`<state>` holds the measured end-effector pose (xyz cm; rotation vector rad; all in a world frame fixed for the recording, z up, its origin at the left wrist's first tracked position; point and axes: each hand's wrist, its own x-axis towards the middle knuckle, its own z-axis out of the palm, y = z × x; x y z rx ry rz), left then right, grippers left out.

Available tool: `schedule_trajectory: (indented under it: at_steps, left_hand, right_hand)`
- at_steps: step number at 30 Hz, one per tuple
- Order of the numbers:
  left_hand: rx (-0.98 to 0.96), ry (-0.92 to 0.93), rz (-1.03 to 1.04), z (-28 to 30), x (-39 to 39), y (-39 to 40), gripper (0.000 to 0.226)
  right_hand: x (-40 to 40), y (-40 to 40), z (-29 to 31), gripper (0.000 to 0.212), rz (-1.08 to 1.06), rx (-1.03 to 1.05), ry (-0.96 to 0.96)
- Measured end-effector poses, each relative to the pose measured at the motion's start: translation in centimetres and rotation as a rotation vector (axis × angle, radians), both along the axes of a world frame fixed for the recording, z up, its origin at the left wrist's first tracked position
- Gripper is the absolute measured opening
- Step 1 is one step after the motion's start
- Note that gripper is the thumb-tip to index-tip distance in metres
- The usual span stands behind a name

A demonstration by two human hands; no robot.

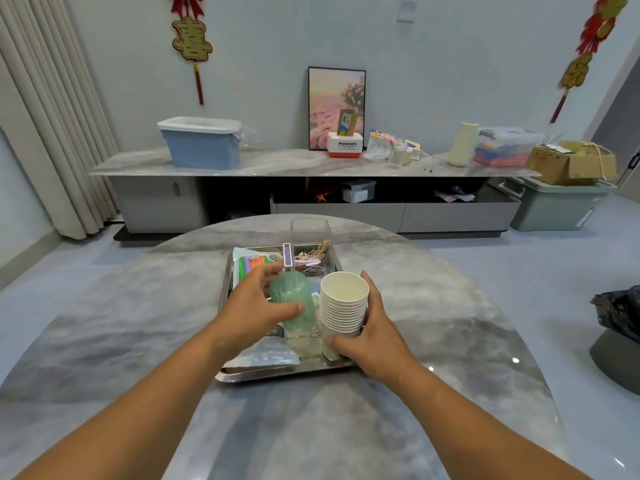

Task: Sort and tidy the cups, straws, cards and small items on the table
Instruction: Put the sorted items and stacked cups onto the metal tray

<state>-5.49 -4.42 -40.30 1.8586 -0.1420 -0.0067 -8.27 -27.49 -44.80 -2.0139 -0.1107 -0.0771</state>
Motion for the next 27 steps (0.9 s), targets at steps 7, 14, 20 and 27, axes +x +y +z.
schedule_trajectory:
  at_steps: [7,14,20,27]
  left_hand:
    - [0.019,0.038,-0.078,-2.5,-3.0,-0.4,0.071]
    - [0.131,-0.07,-0.037,-5.1,-2.7,-2.2,0.076]
    - [0.094,-0.031,-0.013,-5.6,-2.9,-2.5,0.074]
    - [0.876,-0.234,-0.036,-5.4,-3.7,0.7,0.084]
  right_hand:
    - [-0.8,-0.2,0.1,0.121,-0.022,-0.038,0.023]
    - [-0.4,-0.4,-0.3,0.109,-0.042,-0.049,0.025]
    - [-0.6,-0.4,-0.4,0.105,-0.075,-0.042,-0.01]
    - [-0.9,0.2,-0.9,0.106,-0.046,-0.075,-0.038]
